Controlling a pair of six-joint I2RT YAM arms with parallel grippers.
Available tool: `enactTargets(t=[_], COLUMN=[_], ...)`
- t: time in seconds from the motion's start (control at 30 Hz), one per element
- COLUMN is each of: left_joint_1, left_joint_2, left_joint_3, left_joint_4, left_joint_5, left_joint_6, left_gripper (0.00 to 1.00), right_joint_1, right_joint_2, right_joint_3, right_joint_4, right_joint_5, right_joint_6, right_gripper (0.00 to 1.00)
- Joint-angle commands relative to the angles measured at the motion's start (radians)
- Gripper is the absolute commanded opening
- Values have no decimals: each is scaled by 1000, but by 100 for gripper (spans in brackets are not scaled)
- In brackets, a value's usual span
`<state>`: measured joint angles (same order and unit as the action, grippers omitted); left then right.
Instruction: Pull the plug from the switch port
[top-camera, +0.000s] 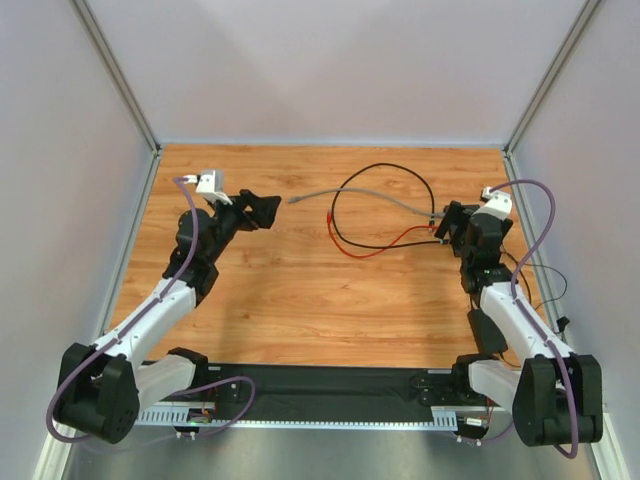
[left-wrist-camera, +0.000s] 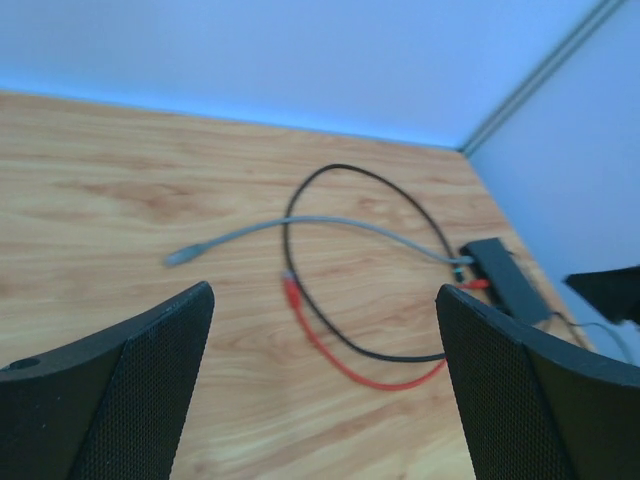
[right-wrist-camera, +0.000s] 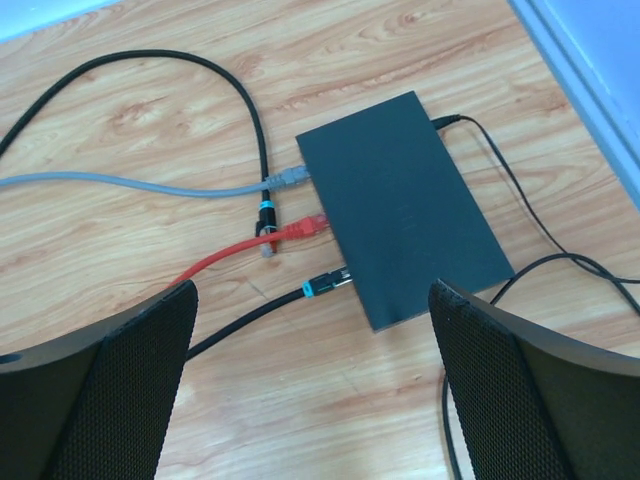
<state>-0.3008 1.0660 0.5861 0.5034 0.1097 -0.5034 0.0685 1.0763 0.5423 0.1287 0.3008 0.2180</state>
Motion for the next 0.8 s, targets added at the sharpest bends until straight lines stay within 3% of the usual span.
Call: enactTargets(t=[0.0,0.17,0.23,0.33,0.4,0.6,0.67,0.7,0.77], left_joint_1=[-24,-44,-87,-171,-218,-196,-207,-234,-259], left_joint_2=[23,89,62,-3,3,97,150,169,221], left_joint_3=[130,245,184,196,211,179,236,321,383], left_joint_4=[-125,-177,-83,-161,-154,52,8,-132,-244], left_joint_5=[145,419,365,221,234,278,311,292,242], left_joint_6=[-141,-123,-133,-22,8,-217,-198,-148,-95], left_gripper=[100,100,100,100,100,100,100,100,100], right_joint_1=[-7,-32,-61,-156,-216,-311,-318,-319,-320], right_joint_2=[20,65,103,171,204,272,284,298,312], right_joint_3=[99,146,165,209,214,254,271,281,307], right_joint_4=[-233,-291,-319,-359,-347,-337,-350,-359,-362], right_joint_5=[-46,-159,-222,-333,-408,-508,-505,-502,-494], right_joint_6=[112,153,165,195,219,279,291,290,287], right_gripper=[100,100,100,100,100,100,100,100,100])
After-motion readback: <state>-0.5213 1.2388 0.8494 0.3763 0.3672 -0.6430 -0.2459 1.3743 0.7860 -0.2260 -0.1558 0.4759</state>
